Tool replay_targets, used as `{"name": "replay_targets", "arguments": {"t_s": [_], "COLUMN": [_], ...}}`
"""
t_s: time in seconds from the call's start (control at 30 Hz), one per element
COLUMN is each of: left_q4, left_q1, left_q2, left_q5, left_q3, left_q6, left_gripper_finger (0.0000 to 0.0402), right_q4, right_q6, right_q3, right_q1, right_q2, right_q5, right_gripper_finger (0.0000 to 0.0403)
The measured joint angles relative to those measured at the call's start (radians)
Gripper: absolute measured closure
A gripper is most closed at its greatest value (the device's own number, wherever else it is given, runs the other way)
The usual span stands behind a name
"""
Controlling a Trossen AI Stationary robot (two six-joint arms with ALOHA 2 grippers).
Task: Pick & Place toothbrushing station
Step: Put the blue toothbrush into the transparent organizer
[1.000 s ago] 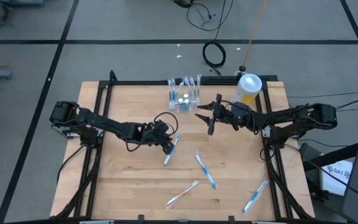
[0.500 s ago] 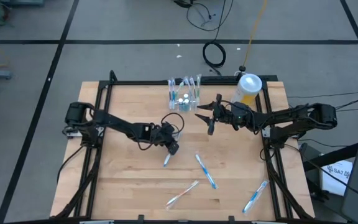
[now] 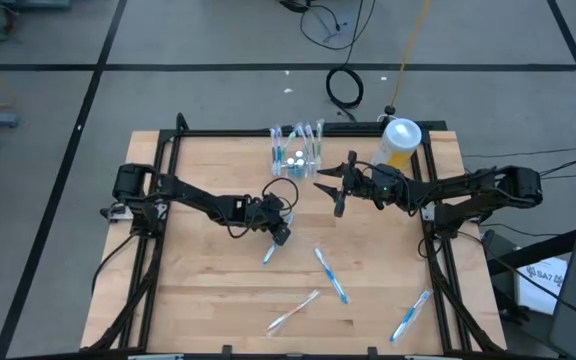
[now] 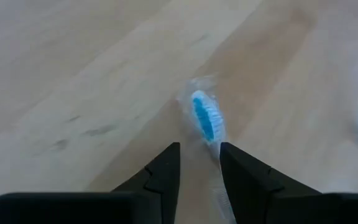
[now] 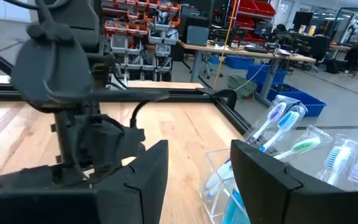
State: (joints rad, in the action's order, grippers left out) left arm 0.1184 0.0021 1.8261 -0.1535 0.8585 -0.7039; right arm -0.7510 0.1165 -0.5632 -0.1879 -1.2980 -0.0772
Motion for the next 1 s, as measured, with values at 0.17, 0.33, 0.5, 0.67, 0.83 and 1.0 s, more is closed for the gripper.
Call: {"name": "replay_targets", "arguments": {"t_s": [0.17,0.33,0.5,0.67,0.83,1.0], "left_q4": [0.011,0.014,0.015,0.016,0.015,0.016], "left_q1": [0.014,0.017,0.017,0.016,0.017,0.016], "left_q2": [0.014,0.014,0.014,0.014,0.014,0.014], "left_q5": [0.014,0.042,0.048,0.048,0.048,0.053], "left_q3": [0.0,0.0,0.0,0.0,0.0,0.0], "left_q6": [0.028,0.075,0.081,0.081,0.081,0.102], "left_gripper_finger": [0.0284,0.0284,0.0284,0.0284,0.03,0.0367], "right_q4": [0.0,-0.001,-0.001,0.0,0.0,0.0], "right_q6": [0.0,0.0,0.0,0.0,0.0,0.0], "right_q3": [0.0,0.0,0.0,0.0,0.0,0.0], "right_q1": [0.0,0.0,0.0,0.0,0.0,0.0], "right_q2": [0.0,0.0,0.0,0.0,0.0,0.0], "right_q5": [0.0,-0.001,0.0,0.0,0.0,0.0], "right_gripper_finger": [0.0236,0.0236,0.0236,0.0236,0.0236,0.0236]}}
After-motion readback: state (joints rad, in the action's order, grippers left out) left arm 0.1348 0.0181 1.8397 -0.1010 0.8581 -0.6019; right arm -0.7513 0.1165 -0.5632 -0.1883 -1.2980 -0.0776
